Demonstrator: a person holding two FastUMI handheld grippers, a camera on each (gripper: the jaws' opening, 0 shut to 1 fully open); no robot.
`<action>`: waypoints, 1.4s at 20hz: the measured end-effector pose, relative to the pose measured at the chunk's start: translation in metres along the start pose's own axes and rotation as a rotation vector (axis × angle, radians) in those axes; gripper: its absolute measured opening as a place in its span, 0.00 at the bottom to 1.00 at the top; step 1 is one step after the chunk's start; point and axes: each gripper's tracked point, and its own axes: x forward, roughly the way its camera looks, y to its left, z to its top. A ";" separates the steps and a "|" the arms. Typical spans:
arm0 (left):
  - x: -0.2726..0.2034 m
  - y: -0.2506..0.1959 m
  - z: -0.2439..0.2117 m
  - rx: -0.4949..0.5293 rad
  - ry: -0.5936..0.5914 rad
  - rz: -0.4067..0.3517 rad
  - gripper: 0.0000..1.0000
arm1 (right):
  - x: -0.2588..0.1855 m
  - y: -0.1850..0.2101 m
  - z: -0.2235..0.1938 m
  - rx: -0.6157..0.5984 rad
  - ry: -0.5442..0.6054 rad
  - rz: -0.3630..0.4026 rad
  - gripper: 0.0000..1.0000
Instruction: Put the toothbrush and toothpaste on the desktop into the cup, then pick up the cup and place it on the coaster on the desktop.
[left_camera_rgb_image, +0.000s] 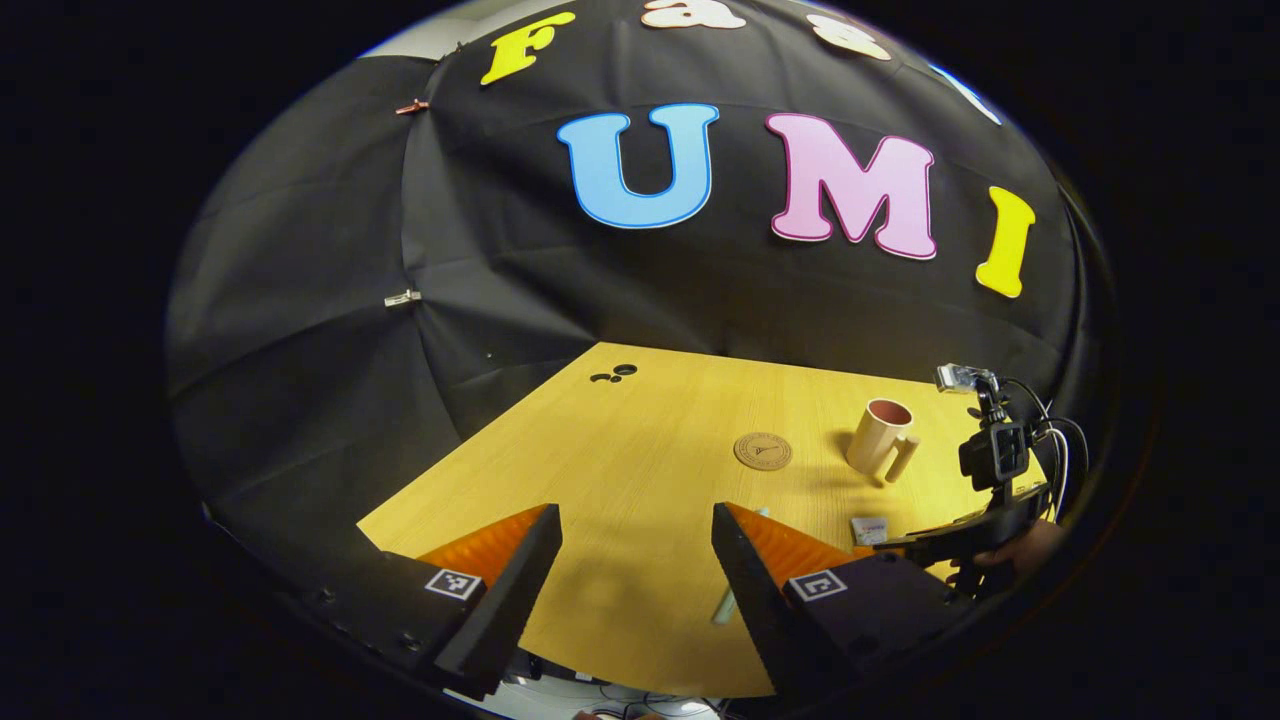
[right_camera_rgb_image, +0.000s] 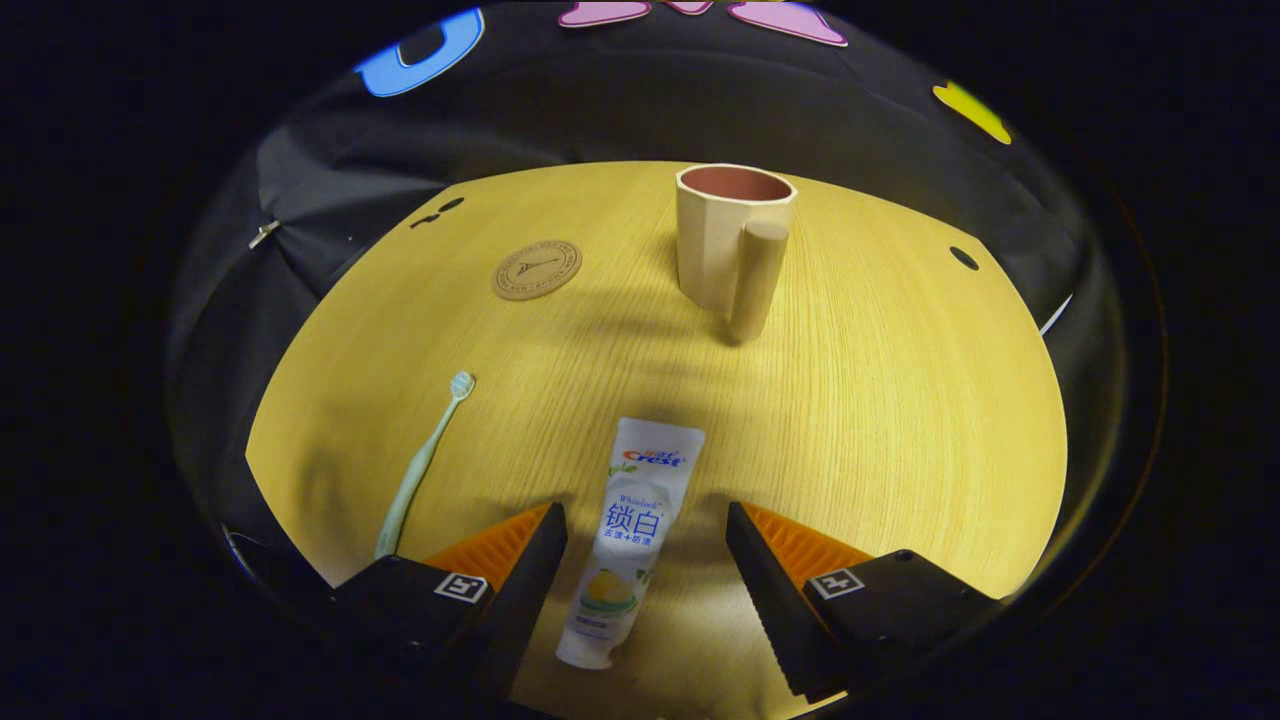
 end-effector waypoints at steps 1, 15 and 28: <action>0.001 -0.001 -0.002 0.004 0.004 0.000 0.96 | 0.001 0.001 -0.005 0.006 0.016 0.001 0.99; -0.013 0.000 -0.016 0.027 0.012 -0.039 0.96 | 0.010 0.005 -0.004 0.021 0.089 -0.094 0.58; -0.008 0.010 -0.039 0.058 0.069 -0.081 0.96 | -0.008 -0.001 -0.004 0.042 0.033 0.024 0.15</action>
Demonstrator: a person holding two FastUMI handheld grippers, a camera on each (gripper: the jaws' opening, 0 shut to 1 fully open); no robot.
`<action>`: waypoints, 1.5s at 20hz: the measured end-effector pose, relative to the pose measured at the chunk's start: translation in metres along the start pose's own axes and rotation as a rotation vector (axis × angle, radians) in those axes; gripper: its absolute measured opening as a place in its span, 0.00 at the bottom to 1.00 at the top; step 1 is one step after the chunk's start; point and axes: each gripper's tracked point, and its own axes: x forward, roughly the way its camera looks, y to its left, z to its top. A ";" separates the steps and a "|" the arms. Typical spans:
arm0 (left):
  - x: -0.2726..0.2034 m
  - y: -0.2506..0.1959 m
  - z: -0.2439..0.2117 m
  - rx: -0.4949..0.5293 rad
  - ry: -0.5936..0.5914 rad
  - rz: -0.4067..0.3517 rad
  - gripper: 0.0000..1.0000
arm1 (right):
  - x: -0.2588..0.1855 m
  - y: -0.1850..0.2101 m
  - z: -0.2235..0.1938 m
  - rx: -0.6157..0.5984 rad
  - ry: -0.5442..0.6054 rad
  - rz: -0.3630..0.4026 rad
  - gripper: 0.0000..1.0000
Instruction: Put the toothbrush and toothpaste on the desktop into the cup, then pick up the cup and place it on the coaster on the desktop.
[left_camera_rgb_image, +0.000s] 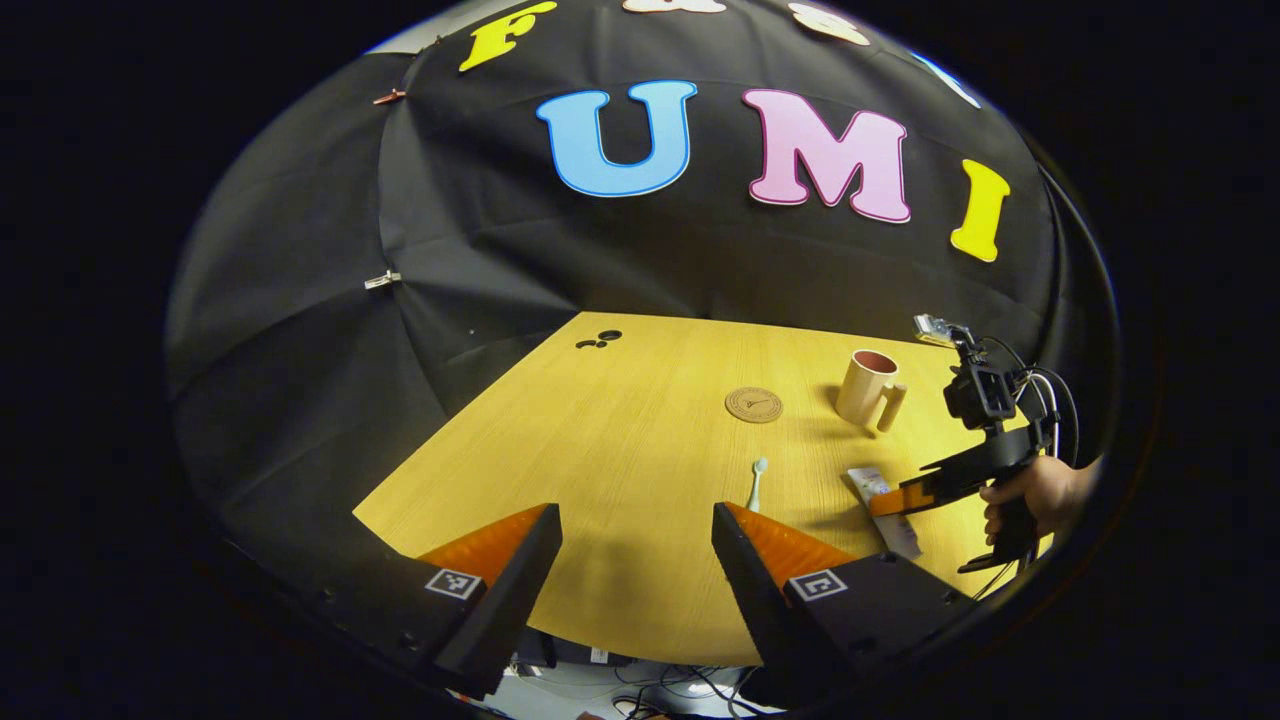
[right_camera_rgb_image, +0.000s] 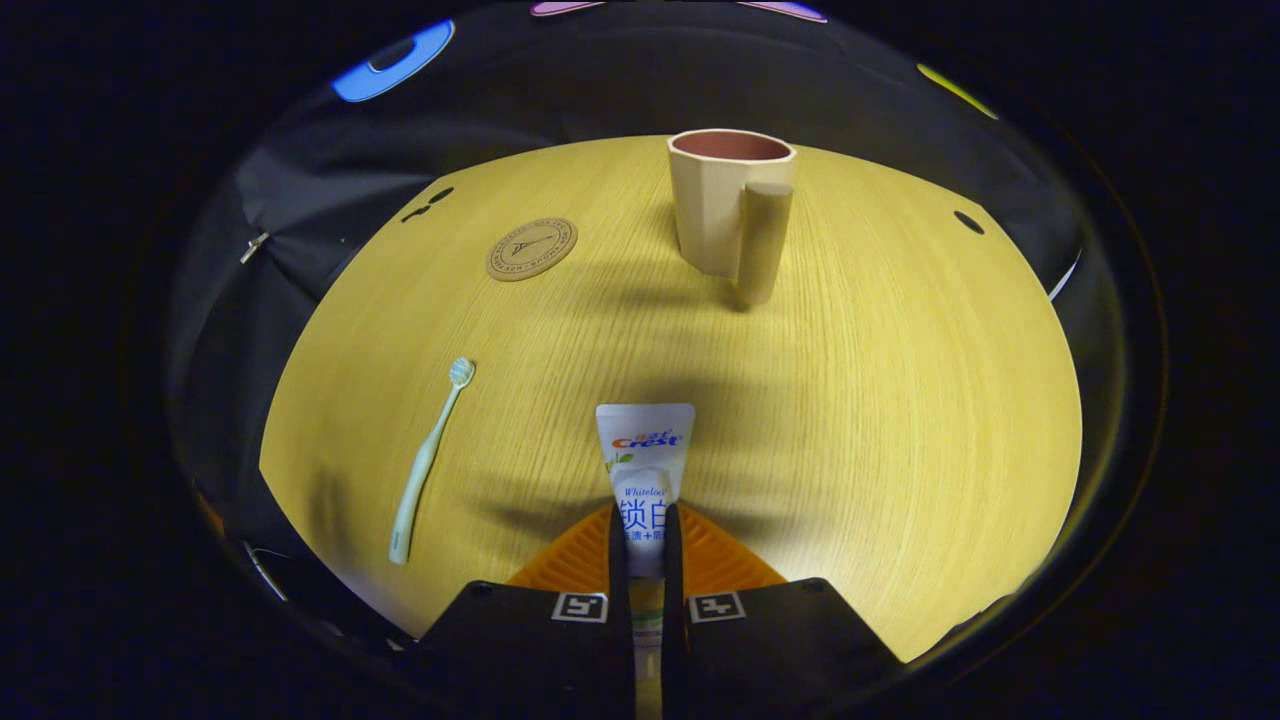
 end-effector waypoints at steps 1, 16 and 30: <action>0.004 -0.003 0.000 0.009 0.003 -0.011 0.96 | -0.006 -0.002 0.002 0.006 -0.015 0.004 0.14; 0.116 -0.097 -0.054 0.158 0.297 -0.326 0.96 | -0.107 -0.080 0.009 0.103 -0.178 -0.023 0.14; 0.159 -0.113 -0.094 0.264 0.543 -0.308 0.72 | -0.120 -0.110 -0.007 0.151 -0.184 -0.016 0.14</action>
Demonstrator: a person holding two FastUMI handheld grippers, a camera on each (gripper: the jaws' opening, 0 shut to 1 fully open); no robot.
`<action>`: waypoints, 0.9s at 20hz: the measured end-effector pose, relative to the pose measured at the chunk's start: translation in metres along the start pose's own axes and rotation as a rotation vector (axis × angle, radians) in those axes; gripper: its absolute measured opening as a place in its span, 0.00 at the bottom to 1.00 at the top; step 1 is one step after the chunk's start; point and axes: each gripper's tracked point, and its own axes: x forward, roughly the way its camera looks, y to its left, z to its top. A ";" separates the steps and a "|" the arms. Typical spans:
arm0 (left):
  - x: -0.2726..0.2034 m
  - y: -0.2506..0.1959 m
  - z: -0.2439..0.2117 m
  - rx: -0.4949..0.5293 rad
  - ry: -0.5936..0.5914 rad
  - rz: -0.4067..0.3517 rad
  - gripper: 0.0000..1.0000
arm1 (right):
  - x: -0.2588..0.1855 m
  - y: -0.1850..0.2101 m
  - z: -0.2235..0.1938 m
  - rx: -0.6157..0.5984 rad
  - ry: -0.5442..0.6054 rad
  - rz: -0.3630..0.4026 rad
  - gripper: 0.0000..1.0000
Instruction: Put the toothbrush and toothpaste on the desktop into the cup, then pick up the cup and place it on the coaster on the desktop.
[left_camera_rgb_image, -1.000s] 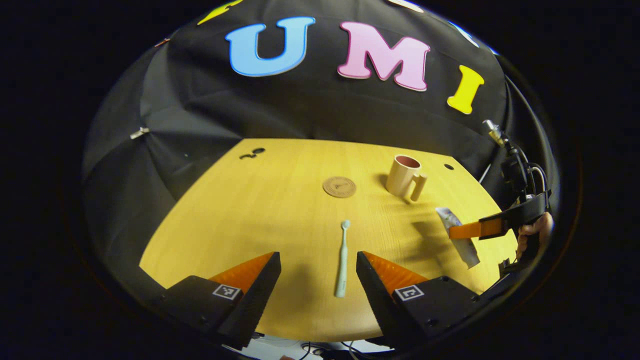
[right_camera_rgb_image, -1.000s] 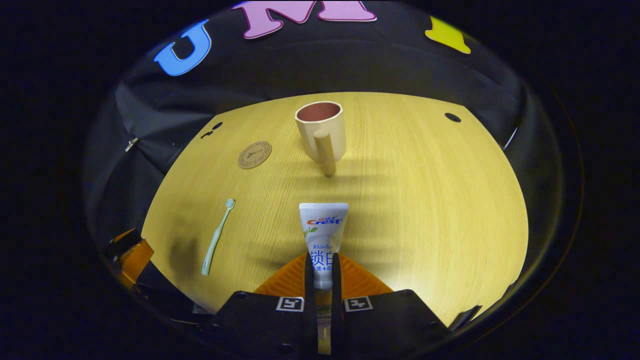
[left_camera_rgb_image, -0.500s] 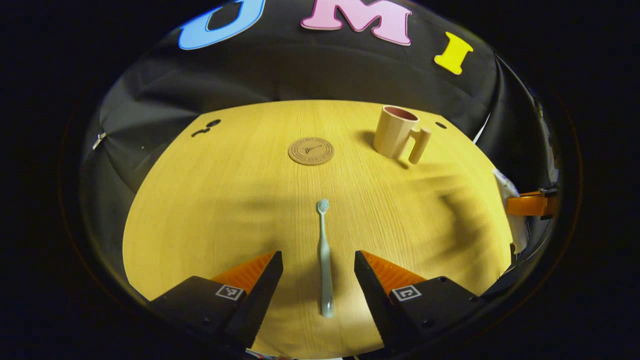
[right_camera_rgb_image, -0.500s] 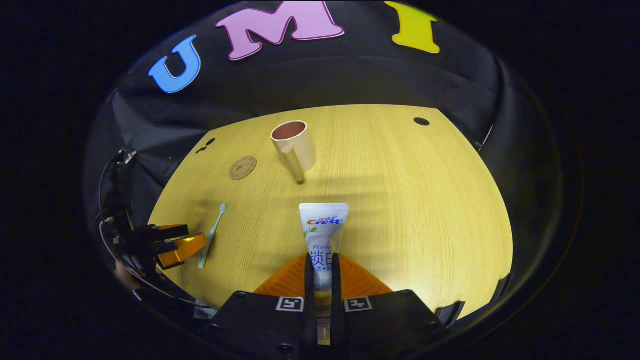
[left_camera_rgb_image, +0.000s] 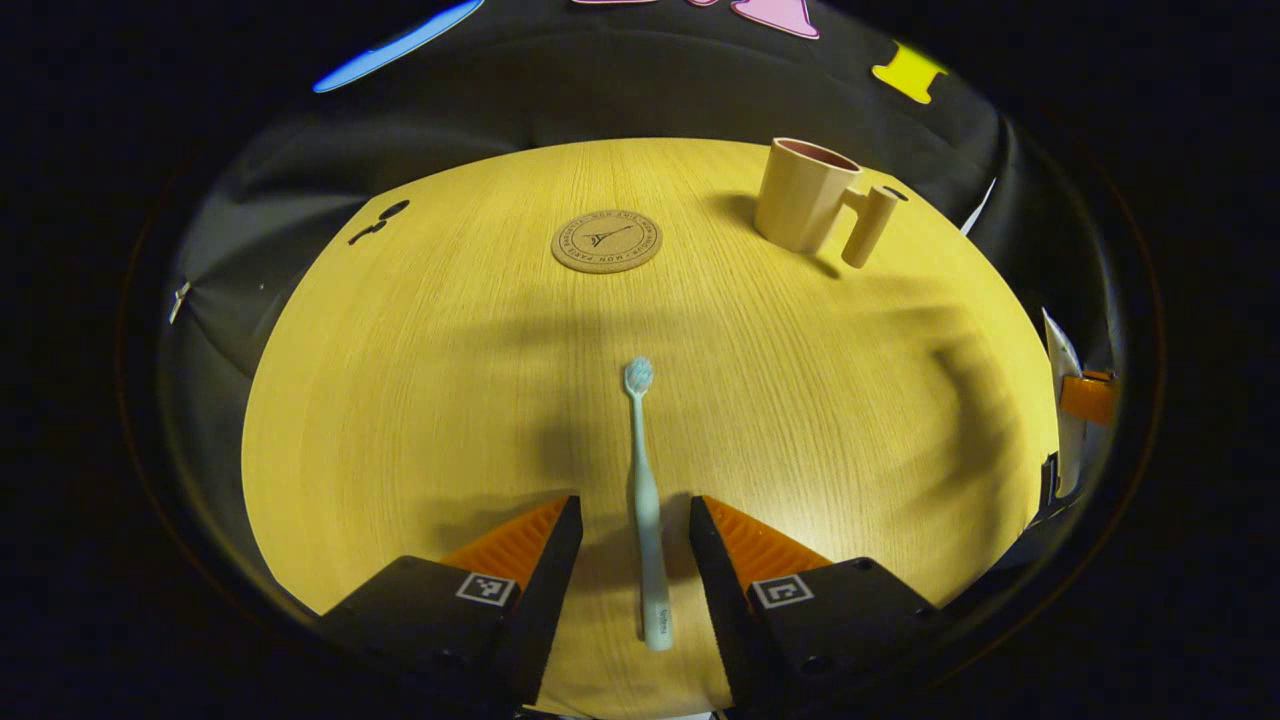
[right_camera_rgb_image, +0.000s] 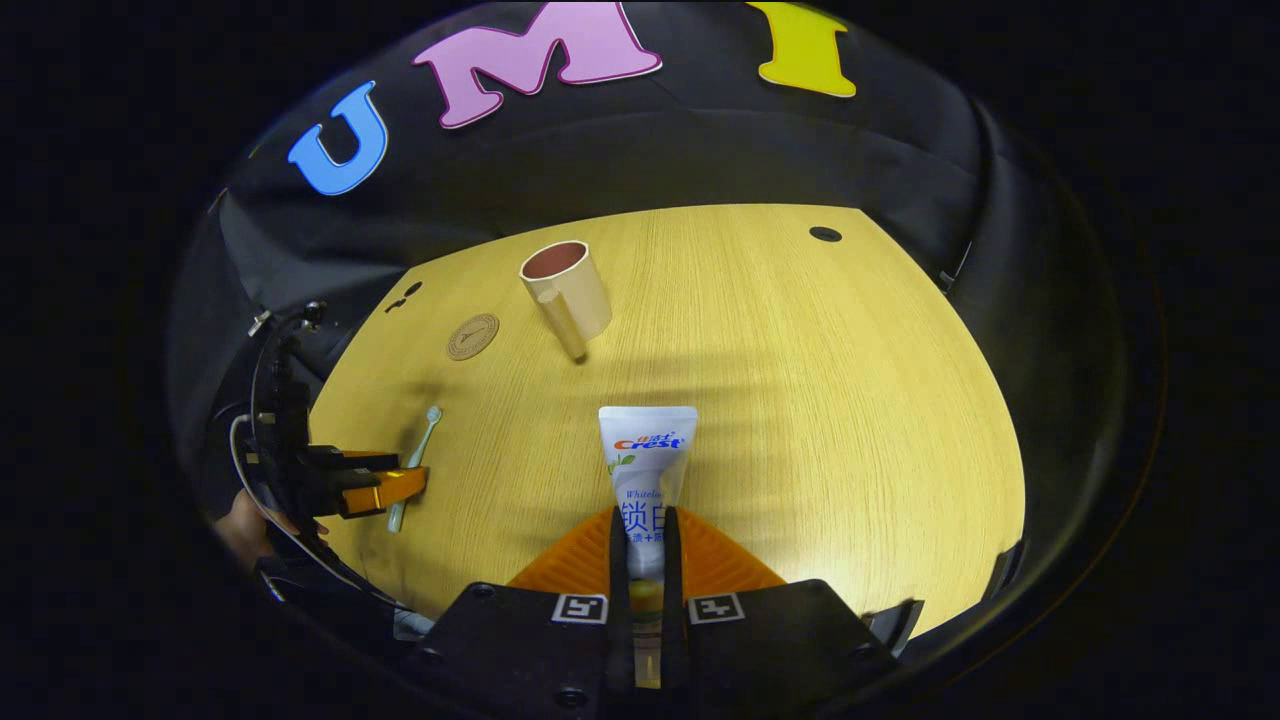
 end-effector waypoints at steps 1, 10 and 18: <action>0.000 0.001 -0.002 -0.003 0.017 0.002 0.72 | 0.000 0.001 0.000 0.000 0.001 0.007 0.14; 0.003 -0.010 0.000 0.046 0.131 -0.002 0.17 | -0.004 0.004 0.008 -0.001 0.012 0.066 0.14; 0.001 -0.011 0.001 0.022 0.103 -0.016 0.07 | 0.003 0.016 0.045 -0.040 -0.054 0.084 0.14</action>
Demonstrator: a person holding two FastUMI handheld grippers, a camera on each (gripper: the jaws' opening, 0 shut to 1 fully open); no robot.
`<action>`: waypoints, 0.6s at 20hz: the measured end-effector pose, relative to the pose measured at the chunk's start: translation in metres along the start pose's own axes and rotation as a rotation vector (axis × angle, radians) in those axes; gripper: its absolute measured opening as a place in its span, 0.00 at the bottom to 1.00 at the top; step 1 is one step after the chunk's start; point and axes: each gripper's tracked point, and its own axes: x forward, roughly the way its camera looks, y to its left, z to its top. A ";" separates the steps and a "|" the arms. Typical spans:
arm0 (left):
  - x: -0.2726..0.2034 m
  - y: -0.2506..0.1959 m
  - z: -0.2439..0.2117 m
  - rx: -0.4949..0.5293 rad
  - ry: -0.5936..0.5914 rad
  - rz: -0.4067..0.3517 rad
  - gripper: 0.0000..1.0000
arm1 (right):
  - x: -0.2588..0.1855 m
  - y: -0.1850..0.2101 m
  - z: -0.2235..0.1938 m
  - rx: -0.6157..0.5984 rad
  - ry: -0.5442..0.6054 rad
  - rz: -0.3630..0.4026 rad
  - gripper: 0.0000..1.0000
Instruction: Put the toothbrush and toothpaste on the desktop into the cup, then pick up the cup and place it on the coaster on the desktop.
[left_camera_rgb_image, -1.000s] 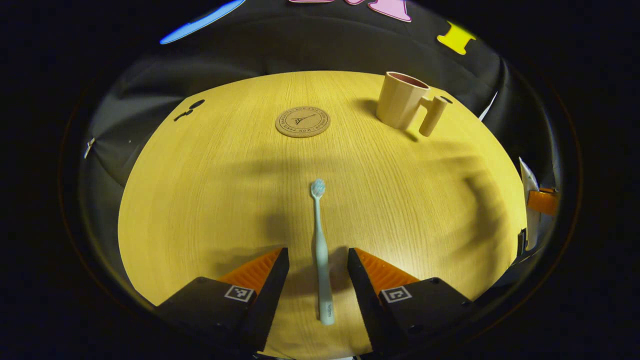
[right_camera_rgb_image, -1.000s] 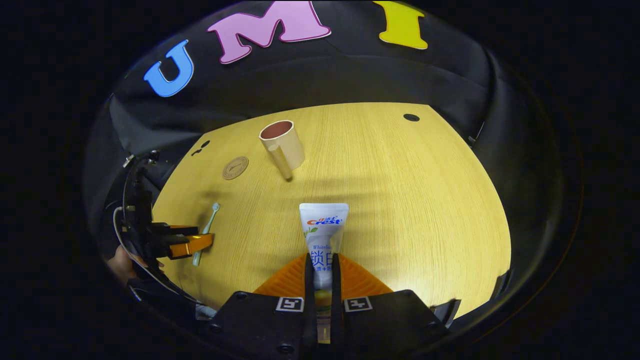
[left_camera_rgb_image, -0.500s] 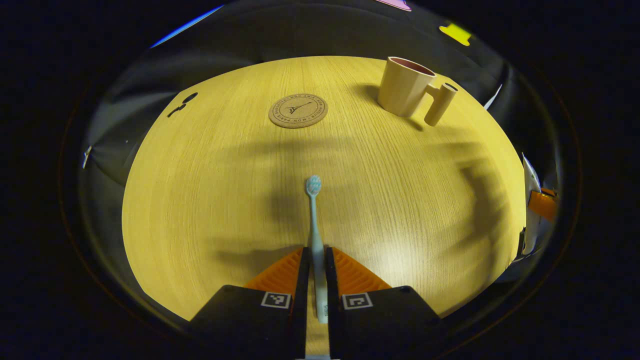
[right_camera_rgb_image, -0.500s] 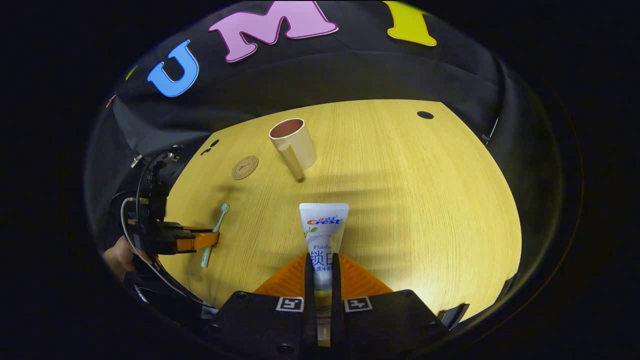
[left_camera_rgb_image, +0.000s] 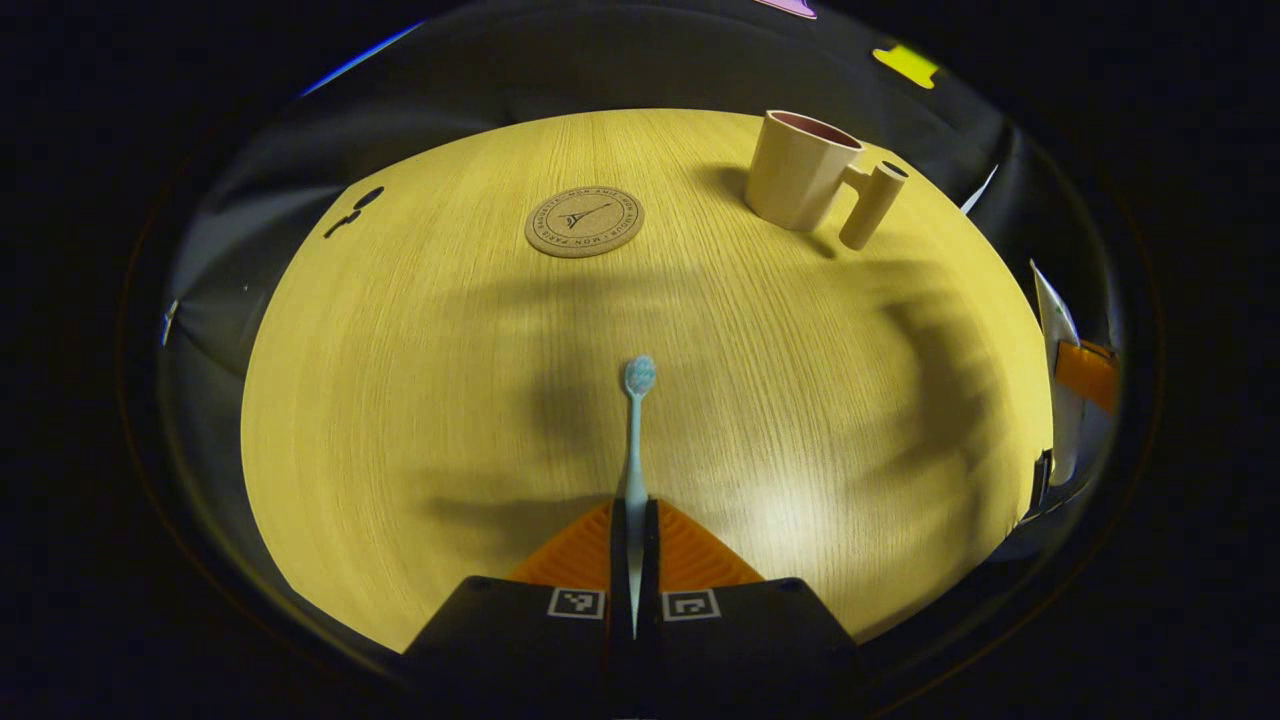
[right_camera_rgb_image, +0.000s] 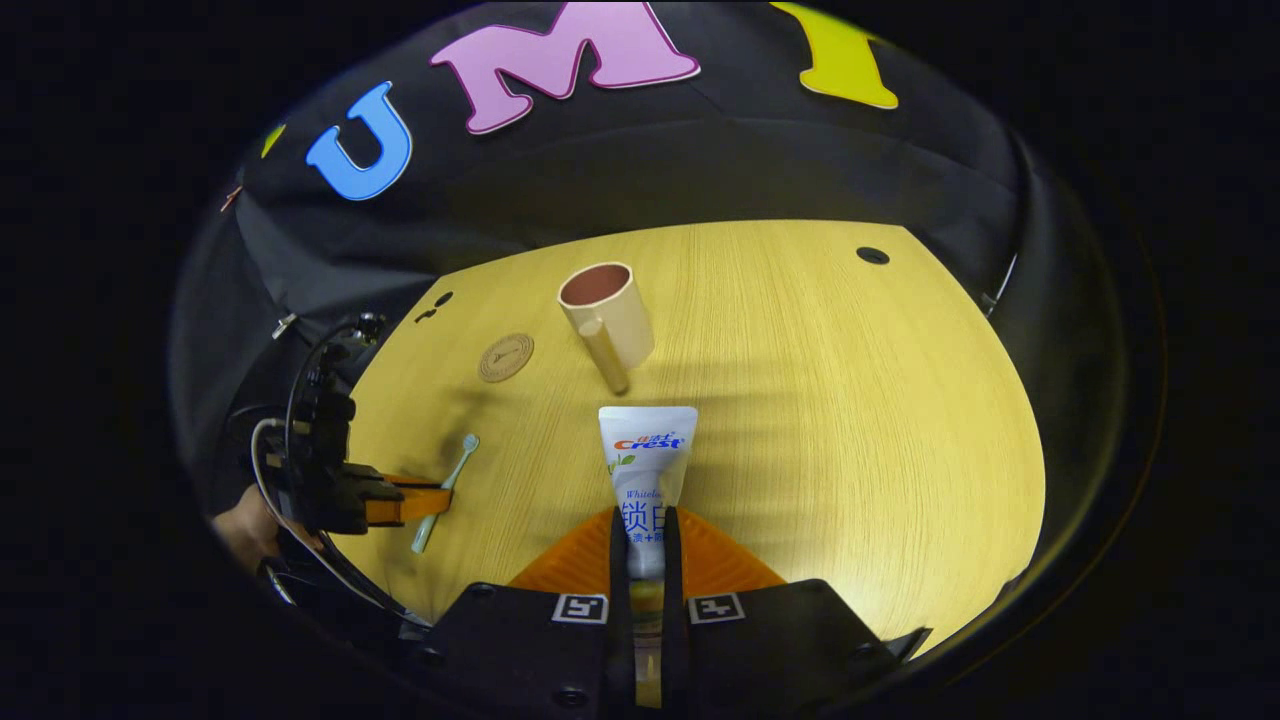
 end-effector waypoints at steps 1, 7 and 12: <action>-0.001 -0.002 -0.001 0.001 -0.010 -0.003 0.07 | 0.001 0.002 0.010 -0.006 -0.019 0.006 0.14; -0.028 -0.012 0.012 -0.039 -0.142 -0.022 0.07 | -0.003 0.014 0.080 -0.061 -0.161 0.028 0.14; -0.064 -0.015 0.036 -0.102 -0.277 -0.033 0.07 | 0.000 0.032 0.133 -0.083 -0.263 0.072 0.14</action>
